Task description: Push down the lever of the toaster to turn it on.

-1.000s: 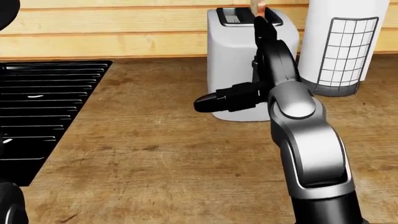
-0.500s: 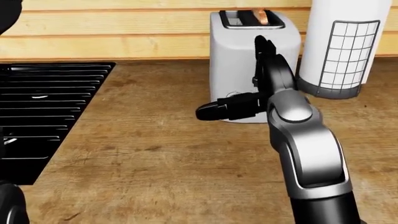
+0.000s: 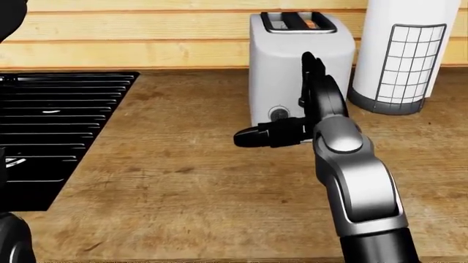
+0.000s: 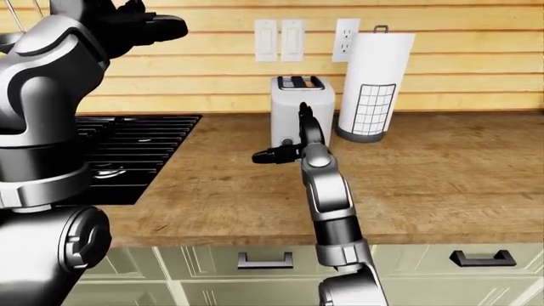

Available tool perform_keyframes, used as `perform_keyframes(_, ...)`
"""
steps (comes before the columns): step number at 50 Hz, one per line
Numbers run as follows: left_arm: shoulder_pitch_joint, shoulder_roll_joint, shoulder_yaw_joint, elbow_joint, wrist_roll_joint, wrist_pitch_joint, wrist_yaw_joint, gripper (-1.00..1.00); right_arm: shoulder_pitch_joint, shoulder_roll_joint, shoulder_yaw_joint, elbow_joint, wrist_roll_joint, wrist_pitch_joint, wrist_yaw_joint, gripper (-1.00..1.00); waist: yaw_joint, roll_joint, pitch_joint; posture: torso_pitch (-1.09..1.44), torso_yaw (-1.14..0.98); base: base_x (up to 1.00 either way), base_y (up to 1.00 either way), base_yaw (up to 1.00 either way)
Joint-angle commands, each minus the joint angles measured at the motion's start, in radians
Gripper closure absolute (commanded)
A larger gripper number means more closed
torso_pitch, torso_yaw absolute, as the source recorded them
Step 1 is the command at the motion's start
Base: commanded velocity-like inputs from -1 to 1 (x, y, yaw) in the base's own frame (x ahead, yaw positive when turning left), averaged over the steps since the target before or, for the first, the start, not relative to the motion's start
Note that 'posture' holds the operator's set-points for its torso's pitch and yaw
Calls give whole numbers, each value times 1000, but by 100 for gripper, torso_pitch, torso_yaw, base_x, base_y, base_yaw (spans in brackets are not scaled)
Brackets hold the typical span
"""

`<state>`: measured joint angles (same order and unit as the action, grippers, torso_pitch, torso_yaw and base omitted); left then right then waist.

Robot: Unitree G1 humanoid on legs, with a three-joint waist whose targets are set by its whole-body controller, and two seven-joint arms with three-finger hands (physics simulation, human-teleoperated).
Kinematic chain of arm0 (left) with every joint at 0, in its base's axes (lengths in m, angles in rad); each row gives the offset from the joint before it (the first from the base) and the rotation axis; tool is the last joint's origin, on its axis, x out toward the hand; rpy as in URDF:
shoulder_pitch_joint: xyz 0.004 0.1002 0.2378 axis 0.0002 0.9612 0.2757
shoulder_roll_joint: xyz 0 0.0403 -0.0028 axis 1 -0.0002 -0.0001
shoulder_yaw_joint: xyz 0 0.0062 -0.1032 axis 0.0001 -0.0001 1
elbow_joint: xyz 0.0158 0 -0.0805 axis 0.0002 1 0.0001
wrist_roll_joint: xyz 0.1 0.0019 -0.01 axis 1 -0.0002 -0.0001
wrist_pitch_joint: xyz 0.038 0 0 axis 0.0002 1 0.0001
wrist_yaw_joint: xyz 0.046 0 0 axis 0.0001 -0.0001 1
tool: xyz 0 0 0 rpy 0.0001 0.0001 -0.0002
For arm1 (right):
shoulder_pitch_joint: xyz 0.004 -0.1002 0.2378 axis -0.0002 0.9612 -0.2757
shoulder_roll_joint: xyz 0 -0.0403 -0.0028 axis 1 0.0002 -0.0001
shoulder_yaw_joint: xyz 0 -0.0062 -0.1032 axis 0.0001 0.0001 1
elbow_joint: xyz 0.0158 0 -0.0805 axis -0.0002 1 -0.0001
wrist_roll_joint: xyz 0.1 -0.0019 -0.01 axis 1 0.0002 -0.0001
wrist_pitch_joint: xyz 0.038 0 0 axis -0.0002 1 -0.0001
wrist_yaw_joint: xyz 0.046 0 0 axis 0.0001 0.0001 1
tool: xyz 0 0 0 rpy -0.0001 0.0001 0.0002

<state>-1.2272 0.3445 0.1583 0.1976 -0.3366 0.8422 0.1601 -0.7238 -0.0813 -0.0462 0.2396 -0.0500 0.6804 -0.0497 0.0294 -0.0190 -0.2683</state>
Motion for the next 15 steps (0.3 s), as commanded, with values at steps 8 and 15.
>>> perform_keyframes(8, -37, 6, 3, -7, 4, -42, -5, -100, -10, -5, -5, 19, 9, 50, 2, -100, 0, 5, 0, -37, 0, 0, 0, 0)
perform_keyframes(15, -38, 3, 2, -11, 4, -38, -4, -100, -13, -7, -5, 25, 10, 47, 2, -100, 0, 5, 0, -37, 0, 0, 0, 0)
